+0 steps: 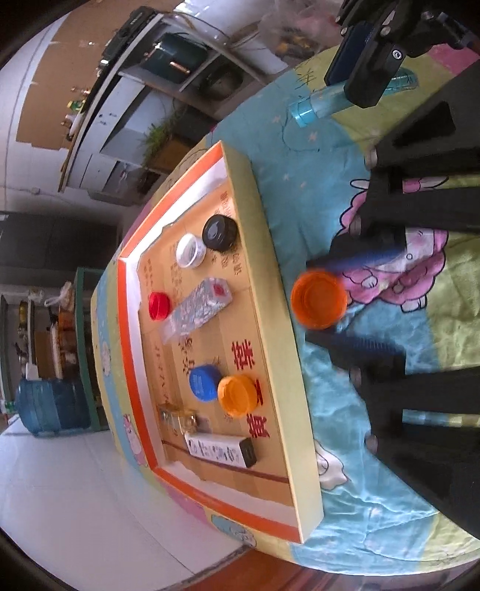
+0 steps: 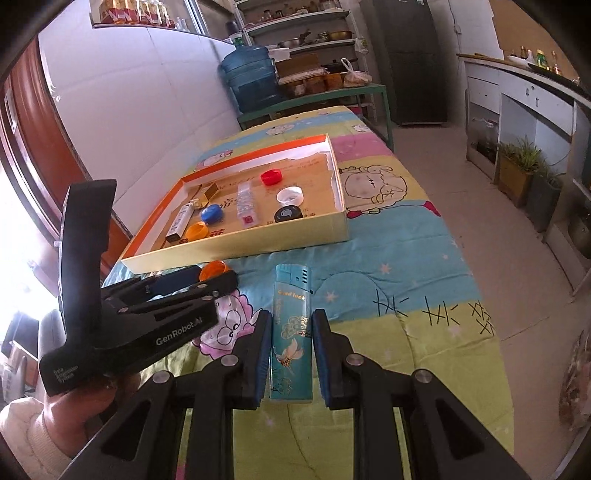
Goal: Organize rigid objects
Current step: 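Grasp the second orange cap with the left tool while the right tool grasps the teal lighter, then carry the orange cap and teal lighter over the box with both tools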
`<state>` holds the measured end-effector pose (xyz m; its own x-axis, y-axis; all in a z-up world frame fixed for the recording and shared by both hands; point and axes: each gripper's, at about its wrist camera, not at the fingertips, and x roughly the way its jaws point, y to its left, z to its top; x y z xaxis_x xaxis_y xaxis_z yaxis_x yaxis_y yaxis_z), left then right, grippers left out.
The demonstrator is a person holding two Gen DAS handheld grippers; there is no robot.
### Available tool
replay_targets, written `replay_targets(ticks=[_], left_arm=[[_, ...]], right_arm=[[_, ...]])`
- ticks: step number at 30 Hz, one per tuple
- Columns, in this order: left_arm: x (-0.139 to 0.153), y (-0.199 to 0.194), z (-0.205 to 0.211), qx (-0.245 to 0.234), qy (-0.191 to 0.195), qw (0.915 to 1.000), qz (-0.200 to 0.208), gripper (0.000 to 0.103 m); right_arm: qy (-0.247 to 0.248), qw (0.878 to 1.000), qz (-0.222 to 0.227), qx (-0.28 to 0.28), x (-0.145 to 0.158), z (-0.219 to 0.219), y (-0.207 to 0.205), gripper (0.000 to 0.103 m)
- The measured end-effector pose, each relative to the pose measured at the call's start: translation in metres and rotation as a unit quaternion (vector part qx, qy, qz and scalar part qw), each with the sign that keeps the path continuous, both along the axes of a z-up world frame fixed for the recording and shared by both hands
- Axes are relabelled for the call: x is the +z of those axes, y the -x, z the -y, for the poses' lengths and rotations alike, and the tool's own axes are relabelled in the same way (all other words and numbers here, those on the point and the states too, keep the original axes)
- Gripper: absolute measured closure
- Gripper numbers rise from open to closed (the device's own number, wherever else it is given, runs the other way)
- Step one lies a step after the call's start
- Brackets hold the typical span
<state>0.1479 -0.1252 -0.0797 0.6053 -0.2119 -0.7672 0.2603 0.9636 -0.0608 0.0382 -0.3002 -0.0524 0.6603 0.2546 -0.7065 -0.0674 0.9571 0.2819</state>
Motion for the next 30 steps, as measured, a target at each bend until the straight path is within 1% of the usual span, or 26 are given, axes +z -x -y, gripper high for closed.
replay_targets(ticks=[7,13,19,30], left_arm=[[0.004,0.005,-0.008,0.002,0.006,1.0,0.0,0.073],[0.02,0.014,-0.023,0.011,0.024,0.9996,0.013,0.073],[0.039,0.02,-0.05,0.034,0.043,0.9981,0.027,0.073],[0.061,0.012,-0.089,0.067,0.058,0.9947,0.051,0.073]], right_arm=[[-0.006,1.0,-0.003,0.007,-0.003,0.0,-0.003,0.081],[-0.004,1.0,0.0,0.017,0.0,-0.005,-0.005,0.081],[0.006,0.999,0.014,0.035,0.012,-0.019,-0.012,0.081],[0.02,0.996,0.042,0.077,0.038,-0.058,-0.04,0.081]])
